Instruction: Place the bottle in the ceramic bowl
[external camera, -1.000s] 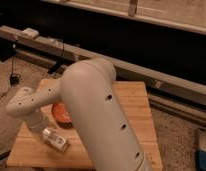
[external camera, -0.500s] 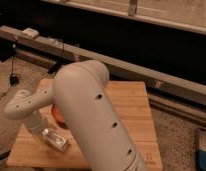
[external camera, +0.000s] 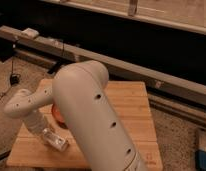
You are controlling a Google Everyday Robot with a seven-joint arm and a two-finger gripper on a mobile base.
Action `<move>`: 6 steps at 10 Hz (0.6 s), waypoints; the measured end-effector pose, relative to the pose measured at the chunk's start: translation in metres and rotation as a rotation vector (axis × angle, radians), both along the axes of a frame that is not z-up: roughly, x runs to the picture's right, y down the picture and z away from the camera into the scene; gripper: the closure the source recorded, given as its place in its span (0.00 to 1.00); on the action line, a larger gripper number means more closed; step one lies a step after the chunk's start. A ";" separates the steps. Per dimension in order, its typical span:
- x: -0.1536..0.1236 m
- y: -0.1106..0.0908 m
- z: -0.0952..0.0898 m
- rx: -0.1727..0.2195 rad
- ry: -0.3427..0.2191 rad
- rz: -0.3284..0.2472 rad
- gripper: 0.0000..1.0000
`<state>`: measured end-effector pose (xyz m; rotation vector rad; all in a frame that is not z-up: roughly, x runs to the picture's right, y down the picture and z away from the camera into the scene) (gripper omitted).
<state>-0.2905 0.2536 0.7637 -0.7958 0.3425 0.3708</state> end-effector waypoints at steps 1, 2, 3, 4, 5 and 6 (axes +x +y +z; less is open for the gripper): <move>-0.002 -0.004 -0.005 -0.002 -0.016 0.015 0.95; -0.003 -0.013 -0.012 -0.003 -0.036 0.043 1.00; -0.004 -0.024 -0.021 -0.002 -0.061 0.077 1.00; -0.005 -0.037 -0.030 0.002 -0.086 0.114 1.00; -0.006 -0.053 -0.037 0.010 -0.110 0.154 1.00; -0.006 -0.065 -0.038 0.015 -0.122 0.184 1.00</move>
